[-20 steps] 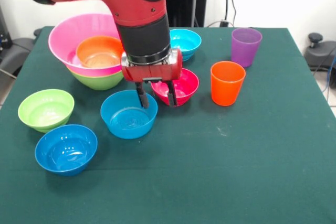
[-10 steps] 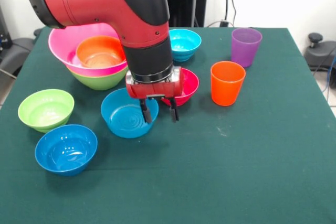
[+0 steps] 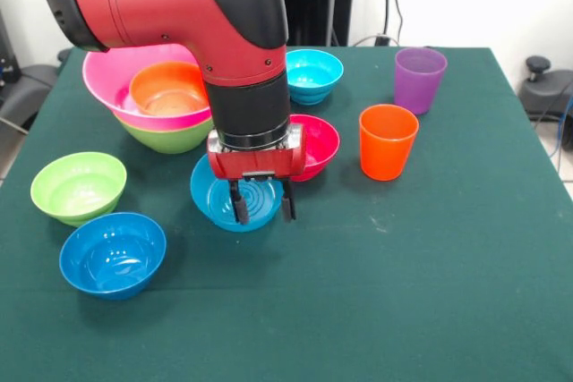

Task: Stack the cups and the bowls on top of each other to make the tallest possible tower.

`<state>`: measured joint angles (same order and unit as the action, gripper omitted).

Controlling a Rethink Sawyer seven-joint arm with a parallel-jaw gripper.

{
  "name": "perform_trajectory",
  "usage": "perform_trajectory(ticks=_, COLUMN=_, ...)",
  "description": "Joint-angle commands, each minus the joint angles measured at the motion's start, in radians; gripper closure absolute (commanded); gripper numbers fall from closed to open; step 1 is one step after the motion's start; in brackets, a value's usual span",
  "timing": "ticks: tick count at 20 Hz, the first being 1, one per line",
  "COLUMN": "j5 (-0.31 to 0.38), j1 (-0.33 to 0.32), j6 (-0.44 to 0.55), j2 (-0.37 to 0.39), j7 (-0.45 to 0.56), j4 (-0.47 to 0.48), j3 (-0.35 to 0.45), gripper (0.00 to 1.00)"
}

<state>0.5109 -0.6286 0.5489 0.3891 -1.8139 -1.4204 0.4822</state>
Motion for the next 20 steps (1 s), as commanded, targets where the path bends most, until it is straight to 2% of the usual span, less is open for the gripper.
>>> perform_trajectory(ticks=1, j5=0.084, j1=0.014, j6=-0.030, j2=0.006, j7=0.044, j4=0.018, j3=-0.050, gripper=0.00)
perform_trajectory(ticks=6, j5=0.074, j1=0.016, j6=0.000, j2=0.021, j7=0.042, j4=0.009, j3=-0.054, gripper=0.00)
perform_trajectory(ticks=15, j5=0.074, j1=0.044, j6=-0.053, j2=0.092, j7=-0.049, j4=-0.105, j3=-0.106, gripper=0.00)
perform_trajectory(ticks=20, j5=0.064, j1=0.086, j6=-0.096, j2=0.109, j7=-0.122, j4=-0.158, j3=-0.150, gripper=0.00)
